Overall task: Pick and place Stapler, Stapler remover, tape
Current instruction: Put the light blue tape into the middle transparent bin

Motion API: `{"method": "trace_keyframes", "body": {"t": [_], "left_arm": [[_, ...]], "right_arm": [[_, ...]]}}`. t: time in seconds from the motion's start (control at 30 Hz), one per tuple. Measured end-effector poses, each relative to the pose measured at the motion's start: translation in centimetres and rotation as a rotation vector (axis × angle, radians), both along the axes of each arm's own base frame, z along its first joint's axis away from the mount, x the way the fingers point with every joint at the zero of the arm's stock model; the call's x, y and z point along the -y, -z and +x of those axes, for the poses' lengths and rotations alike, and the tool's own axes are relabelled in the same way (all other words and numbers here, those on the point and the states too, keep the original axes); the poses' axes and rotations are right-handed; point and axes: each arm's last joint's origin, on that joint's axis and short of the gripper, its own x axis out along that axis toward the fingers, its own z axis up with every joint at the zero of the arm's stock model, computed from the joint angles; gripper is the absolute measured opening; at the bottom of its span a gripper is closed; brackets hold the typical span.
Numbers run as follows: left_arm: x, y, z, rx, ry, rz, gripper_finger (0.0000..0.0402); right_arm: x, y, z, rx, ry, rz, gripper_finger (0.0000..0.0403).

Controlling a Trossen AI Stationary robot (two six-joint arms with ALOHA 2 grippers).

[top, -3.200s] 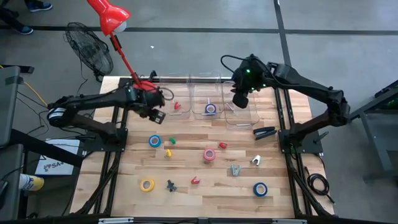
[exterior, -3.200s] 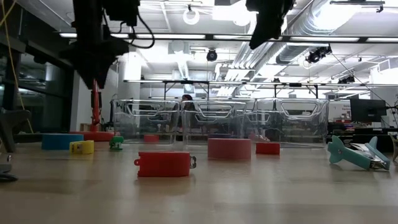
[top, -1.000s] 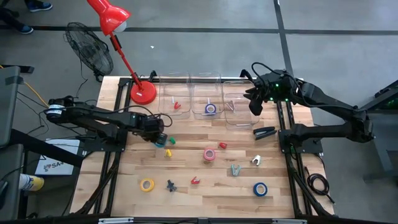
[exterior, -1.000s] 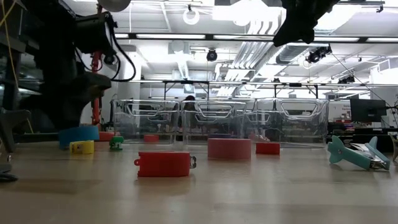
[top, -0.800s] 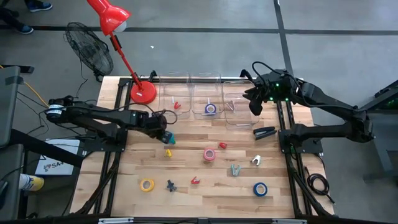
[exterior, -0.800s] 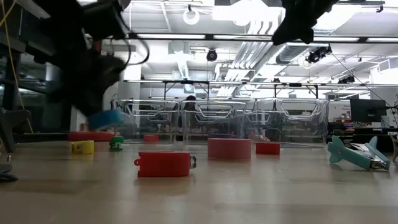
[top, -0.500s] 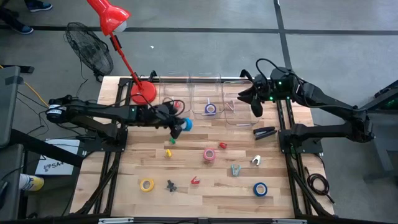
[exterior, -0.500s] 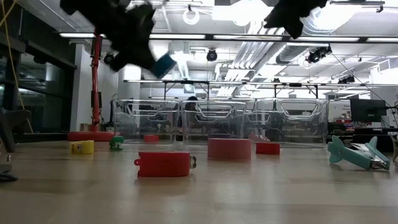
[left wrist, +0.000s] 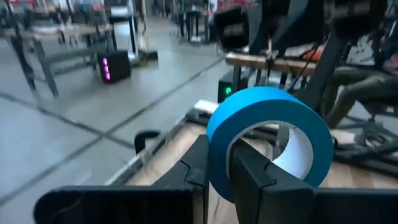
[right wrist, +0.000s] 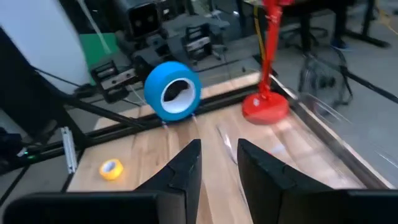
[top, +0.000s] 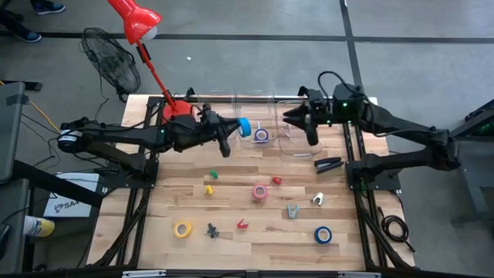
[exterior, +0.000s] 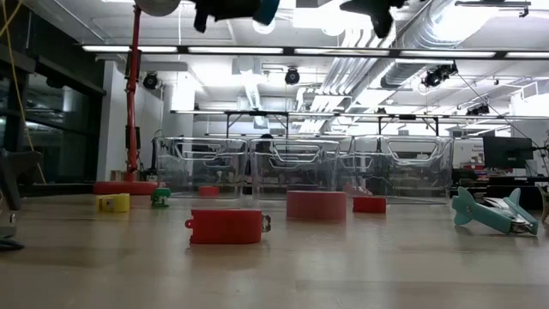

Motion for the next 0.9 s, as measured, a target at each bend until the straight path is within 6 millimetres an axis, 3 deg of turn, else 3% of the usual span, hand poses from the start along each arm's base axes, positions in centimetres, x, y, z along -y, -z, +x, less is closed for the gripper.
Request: {"method": "trace_keyframes", "body": {"t": [0.27, 0.73, 0.9], "left_arm": [[0.0, -1.6, 0.8, 0.004, 0.011, 0.088, 0.0031], [0.1, -2.1, 1.7, 0.017, 0.058, 0.102, 0.0031], [0.1, -1.9, 1.8, 0.007, 0.060, 0.101, 0.0031]], "right_arm": [[-0.7, 0.4, 4.2, 0.138, -0.169, -0.035, 0.0094], [-1.7, 1.5, 7.2, 0.207, -0.234, -0.065, 0.0096], [-2.0, 2.1, 7.9, 0.196, -0.241, -0.071, 0.0125]]}}
